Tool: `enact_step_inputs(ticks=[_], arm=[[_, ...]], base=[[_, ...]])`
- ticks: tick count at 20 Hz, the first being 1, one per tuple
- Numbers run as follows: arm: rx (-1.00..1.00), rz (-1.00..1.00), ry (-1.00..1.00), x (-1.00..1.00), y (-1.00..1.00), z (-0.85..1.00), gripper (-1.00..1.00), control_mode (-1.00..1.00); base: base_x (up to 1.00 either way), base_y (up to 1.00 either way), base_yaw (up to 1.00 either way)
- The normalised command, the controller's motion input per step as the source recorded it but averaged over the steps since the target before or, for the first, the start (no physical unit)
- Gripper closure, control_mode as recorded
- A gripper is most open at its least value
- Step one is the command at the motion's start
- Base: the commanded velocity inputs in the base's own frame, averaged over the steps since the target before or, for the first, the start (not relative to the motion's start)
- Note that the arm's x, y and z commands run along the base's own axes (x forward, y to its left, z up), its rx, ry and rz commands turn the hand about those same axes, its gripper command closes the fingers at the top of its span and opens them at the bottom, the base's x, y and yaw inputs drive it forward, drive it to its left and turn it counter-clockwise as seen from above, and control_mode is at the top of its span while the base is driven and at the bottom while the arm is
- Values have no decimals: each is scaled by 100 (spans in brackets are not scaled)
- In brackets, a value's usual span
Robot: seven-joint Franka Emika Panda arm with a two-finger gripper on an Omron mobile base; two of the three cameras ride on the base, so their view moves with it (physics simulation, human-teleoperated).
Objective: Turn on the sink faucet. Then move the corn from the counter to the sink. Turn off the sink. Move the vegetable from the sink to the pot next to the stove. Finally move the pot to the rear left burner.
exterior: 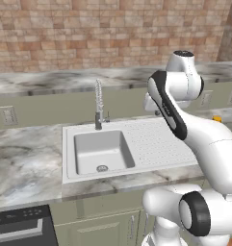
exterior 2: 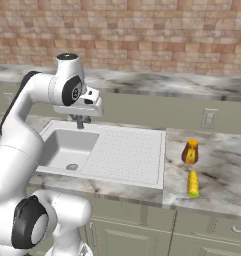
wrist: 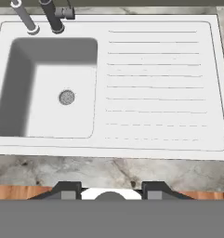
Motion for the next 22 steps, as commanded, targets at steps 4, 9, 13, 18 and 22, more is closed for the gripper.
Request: enact_step_inputs(ticks=[4, 9, 13, 18, 22], arm=[[0, 0, 0, -4, 1, -3, -100, -100], [3, 13, -1, 0, 3, -47, -100, -100], [11, 23, -14, -1, -10, -33, -100, -100], [12, 20, -23, 7, -8, -16, -100, -100], [13, 21, -25, 35, -5, -13, -100, -100]], base=[[0, 0, 0], [0, 0, 0], [0, 0, 0], [0, 0, 0], [0, 0, 0]])
